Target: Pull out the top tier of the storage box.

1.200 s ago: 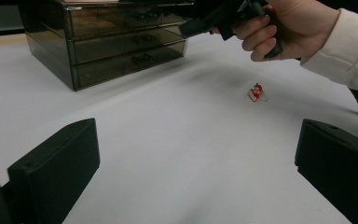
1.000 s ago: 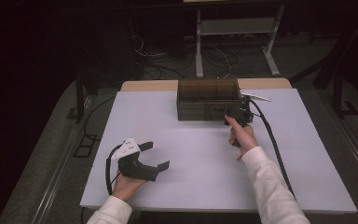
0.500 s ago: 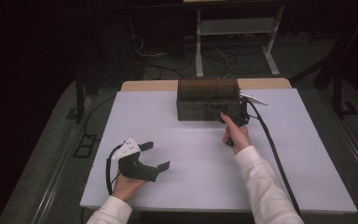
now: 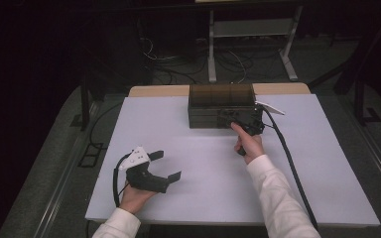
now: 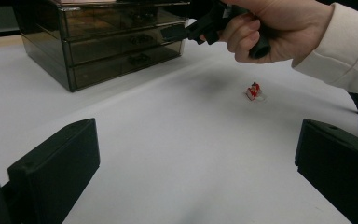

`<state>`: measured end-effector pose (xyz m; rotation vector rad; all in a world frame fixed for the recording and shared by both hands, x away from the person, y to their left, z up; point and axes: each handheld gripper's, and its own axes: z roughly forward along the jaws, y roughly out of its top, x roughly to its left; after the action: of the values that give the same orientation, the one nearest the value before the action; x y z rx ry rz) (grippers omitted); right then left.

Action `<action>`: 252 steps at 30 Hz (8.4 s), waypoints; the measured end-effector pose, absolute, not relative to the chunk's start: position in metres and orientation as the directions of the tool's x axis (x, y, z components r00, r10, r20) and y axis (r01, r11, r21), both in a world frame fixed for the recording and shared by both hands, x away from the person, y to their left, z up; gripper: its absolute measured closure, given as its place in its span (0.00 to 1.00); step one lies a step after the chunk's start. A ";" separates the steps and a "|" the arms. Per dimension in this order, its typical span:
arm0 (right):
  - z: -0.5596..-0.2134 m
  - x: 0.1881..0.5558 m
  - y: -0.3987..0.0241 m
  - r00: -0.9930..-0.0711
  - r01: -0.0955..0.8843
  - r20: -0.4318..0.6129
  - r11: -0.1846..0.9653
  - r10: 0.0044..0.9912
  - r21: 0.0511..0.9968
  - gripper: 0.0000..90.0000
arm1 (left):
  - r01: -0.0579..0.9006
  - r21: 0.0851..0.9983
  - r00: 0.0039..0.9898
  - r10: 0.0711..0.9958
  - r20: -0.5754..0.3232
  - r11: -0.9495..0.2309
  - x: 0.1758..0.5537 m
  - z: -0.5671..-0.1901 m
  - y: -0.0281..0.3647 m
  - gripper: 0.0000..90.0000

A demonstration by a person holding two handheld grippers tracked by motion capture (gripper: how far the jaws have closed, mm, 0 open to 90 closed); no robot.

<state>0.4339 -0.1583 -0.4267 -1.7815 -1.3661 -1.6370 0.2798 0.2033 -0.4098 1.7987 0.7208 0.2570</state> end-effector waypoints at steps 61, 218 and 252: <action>-0.442 0.441 -0.164 -0.020 0.774 0.936 -0.587 0.351 0.237 0.83 | 0.344 0.917 0.797 0.579 -0.173 -0.200 0.280 -0.411 0.202 0.00; -0.372 0.421 -0.190 -0.316 0.815 0.664 -0.165 0.677 0.556 0.42 | 0.347 0.918 0.787 0.592 -0.174 -0.192 0.278 -0.411 0.202 0.00; -0.316 0.458 -0.177 -0.580 0.723 0.459 0.165 0.673 0.671 0.25 | 0.348 0.917 0.788 0.591 -0.174 -0.194 0.278 -0.411 0.203 0.00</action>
<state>0.4581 -0.1774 -0.3164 -1.4132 -2.3552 -1.4087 0.2780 0.2027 -0.4115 1.8058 0.7247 0.2574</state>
